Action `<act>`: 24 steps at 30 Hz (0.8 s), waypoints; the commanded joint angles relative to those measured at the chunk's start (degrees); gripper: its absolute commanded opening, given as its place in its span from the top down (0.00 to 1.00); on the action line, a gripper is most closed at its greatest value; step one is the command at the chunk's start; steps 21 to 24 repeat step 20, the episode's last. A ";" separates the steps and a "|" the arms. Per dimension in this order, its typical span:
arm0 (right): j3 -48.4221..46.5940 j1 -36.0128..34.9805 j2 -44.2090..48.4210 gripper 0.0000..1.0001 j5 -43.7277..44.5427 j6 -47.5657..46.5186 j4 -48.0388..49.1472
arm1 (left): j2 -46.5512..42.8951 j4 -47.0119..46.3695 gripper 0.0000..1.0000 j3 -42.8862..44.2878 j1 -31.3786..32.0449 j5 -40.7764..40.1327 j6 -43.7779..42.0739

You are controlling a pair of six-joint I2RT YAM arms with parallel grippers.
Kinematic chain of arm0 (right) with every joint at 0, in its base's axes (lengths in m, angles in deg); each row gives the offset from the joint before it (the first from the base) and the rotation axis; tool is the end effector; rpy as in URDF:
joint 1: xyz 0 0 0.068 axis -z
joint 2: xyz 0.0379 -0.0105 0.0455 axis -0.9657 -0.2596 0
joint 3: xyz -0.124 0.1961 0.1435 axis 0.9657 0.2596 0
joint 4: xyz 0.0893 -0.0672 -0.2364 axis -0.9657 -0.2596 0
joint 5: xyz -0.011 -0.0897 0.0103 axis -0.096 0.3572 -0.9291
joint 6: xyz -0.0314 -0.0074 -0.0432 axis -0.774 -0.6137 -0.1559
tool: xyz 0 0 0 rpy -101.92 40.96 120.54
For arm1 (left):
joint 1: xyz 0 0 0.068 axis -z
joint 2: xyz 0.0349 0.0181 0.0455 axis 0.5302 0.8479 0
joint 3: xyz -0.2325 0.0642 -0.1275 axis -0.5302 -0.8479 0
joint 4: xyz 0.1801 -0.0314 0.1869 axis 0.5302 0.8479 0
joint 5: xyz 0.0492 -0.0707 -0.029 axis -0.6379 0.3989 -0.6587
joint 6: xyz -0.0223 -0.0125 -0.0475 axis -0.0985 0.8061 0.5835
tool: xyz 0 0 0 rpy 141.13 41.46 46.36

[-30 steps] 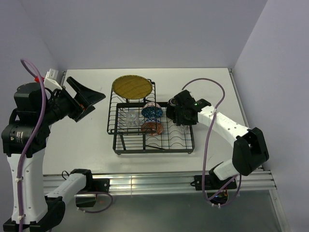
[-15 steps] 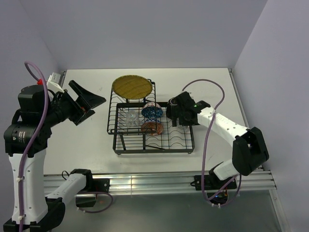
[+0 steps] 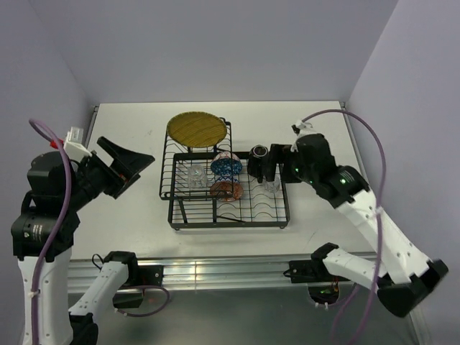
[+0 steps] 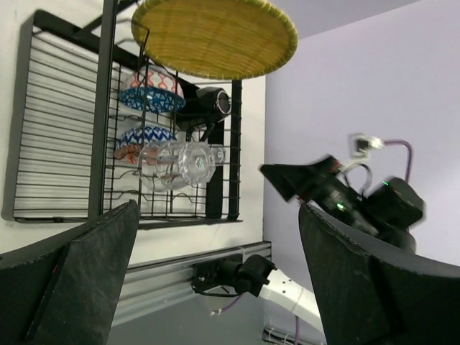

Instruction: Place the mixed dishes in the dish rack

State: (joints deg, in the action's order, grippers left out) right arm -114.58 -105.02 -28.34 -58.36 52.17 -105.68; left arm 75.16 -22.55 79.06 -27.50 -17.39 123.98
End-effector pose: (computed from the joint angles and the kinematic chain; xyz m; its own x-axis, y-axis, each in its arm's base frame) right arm 0.1900 0.1052 0.3454 -0.6905 0.0596 -0.7209 -0.1584 0.9599 0.2312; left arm 0.0915 -0.0204 0.4615 -0.5595 -0.6979 -0.4470 -0.0510 0.5673 -0.8219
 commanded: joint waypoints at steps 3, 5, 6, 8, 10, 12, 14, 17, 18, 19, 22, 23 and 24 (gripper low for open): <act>3.02 -0.43 10.36 0.00 -15.55 5.40 0.30 | -7.60 -8.62 0.01 -14.68 -0.21 6.35 10.28; 8.29 -0.43 13.80 0.00 -18.73 7.69 3.01 | -12.59 -14.31 0.01 -19.27 -0.21 8.03 13.63; 10.05 -0.43 17.56 0.00 -20.05 8.65 3.99 | -14.19 -16.52 0.01 -23.30 -0.21 8.73 17.48; 15.32 -0.52 21.53 0.00 -24.17 11.12 7.24 | -20.05 -21.09 0.01 -27.01 -0.21 9.88 21.80; 19.53 -0.43 26.81 0.00 -27.86 13.39 9.00 | -24.11 -28.13 0.01 -32.29 -0.21 9.80 28.22; 22.09 -0.43 31.36 0.00 -29.98 14.81 11.72 | -30.53 -32.25 0.01 -37.89 -0.12 9.36 35.22; 25.35 -0.43 33.84 0.00 -32.61 16.48 13.74 | -37.88 -33.68 0.01 -41.60 -0.12 8.48 40.08; 28.51 -0.52 38.94 0.00 -33.15 19.03 15.24 | -48.69 -34.12 0.01 -46.71 -0.03 4.46 49.05; 29.13 -0.43 41.30 0.00 -33.24 19.64 15.77 | -51.09 -33.69 0.01 -48.37 -0.03 3.48 52.99; 29.92 -0.43 42.46 0.00 -33.24 20.52 16.21 | -53.38 -31.25 0.01 -48.82 -0.03 2.51 54.59; 30.19 -0.52 44.21 0.00 -33.42 21.05 16.39 | -55.84 -29.13 0.01 -48.13 -0.03 1.63 56.09; 30.19 -0.52 44.21 0.00 -33.42 21.05 16.39 | -55.84 -29.13 0.01 -48.13 -0.03 1.63 56.09; 30.19 -0.52 44.21 0.00 -33.42 21.05 16.39 | -55.84 -29.13 0.01 -48.13 -0.03 1.63 56.09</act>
